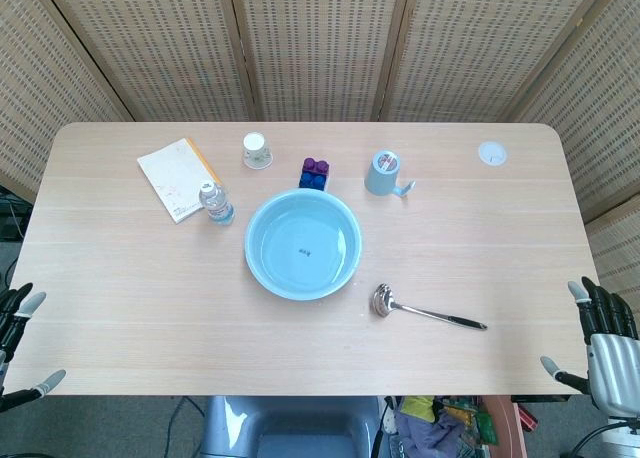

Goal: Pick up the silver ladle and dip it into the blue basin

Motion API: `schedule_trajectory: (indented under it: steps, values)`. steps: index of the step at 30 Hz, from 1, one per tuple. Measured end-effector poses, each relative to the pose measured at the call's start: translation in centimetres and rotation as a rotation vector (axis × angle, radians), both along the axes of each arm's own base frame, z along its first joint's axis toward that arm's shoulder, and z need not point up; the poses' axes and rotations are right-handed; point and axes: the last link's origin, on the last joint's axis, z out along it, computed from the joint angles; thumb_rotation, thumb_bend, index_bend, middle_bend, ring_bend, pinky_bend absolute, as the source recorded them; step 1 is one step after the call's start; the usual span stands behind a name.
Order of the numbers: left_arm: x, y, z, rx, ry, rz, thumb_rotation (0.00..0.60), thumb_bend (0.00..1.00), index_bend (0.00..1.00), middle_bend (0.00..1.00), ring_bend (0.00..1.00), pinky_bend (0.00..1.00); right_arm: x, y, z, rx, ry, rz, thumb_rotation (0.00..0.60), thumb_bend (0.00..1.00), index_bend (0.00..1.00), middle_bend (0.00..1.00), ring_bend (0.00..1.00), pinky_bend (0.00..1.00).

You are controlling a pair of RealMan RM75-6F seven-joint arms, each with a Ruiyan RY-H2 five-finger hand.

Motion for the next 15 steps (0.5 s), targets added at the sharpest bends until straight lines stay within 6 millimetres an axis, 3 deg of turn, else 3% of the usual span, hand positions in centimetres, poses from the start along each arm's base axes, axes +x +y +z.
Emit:
schedule_trajectory:
  steps: [7,9,10,11,14,15]
  values:
    - [-0.1,-0.1,0.0,0.001,0.002,0.005,0.6,0.0,0.0,0.0,0.0,0.0,-0.1,0.1,-0.1,0.015,0.006,-0.009,0.6,0.0,0.0,0.0,0.0,0.0]
    - [0.0,-0.1,0.0,0.004,0.0,0.003,0.6,0.0,0.0,0.0,0.0,0.0,-0.1,0.0,-0.3,0.032,0.017,-0.012,0.6,0.0,0.0,0.07,0.08,0.05]
    - [0.0,0.0,0.0,0.008,0.0,0.002,0.6,0.0,0.0,0.0,0.0,0.0,0.0,-0.1,-0.4,0.041,0.02,-0.01,0.6,0.0,0.0,0.16,0.18,0.14]
    - [0.0,0.0,0.0,0.01,0.001,0.003,0.6,0.0,0.0,0.0,0.0,0.0,0.0,-0.3,-0.6,0.052,0.023,-0.006,0.6,0.0,0.0,0.31,0.33,0.32]
    - [0.0,0.2,-0.1,0.006,0.005,0.009,0.6,0.0,0.0,0.0,0.0,0.0,0.3,-1.3,-1.3,0.105,0.036,0.009,0.6,0.0,0.0,0.63,0.65,0.8]
    - [0.1,0.2,-0.2,0.005,0.008,0.011,0.6,0.0,0.0,0.0,0.0,0.0,0.4,-1.9,-1.7,0.131,0.044,0.017,0.6,0.0,0.0,0.67,0.7,0.87]
